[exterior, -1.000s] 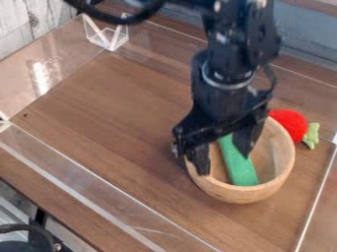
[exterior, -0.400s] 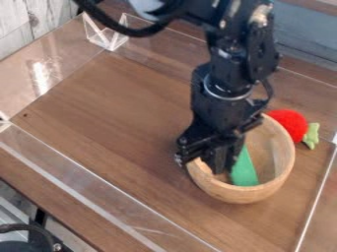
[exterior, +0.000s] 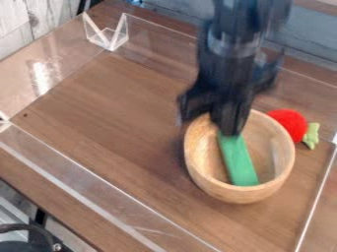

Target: Remove the green block from the brown bowl and put it on the table

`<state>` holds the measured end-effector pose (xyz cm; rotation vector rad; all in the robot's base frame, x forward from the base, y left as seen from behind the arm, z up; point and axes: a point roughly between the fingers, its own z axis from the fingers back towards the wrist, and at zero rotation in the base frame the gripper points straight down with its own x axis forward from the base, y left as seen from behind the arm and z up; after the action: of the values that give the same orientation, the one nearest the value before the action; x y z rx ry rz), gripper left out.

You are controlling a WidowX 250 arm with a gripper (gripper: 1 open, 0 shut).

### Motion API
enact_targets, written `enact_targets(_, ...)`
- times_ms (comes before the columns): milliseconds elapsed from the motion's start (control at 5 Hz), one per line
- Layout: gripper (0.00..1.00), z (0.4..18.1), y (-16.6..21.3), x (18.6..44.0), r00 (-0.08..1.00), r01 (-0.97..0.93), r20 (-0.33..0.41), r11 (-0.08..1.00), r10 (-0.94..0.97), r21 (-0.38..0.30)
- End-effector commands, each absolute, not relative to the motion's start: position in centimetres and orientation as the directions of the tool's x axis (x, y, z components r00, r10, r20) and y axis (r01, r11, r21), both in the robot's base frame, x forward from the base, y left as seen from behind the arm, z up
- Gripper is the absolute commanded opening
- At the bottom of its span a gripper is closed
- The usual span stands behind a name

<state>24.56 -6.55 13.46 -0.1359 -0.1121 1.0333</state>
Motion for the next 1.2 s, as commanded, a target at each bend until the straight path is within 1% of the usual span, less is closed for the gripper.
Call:
enact_targets(0,0.0,17.3,-4.1,25.6,0.551,-0.801,0.059,0.548,0.832,-0.243)
enact_targets(200,0.0,18.7,-1.4,26.0,0.595,-0.765,0.055,0.586,0.802,-0.267)
enact_targets(400,1.0,17.9,-3.3,25.5,0.634,-0.741,0.037,0.621,0.772,-0.254)
enact_targets(600,1.0,17.0,-6.7,24.9,0.59,-0.783,0.011,0.576,0.807,-0.236)
enact_targets(800,1.0,15.2,-9.4,24.7,0.553,-0.812,-0.001,0.539,0.833,-0.223)
enact_targets(1000,1.0,14.3,-10.3,25.1,0.577,-0.798,-0.003,0.564,0.816,-0.212)
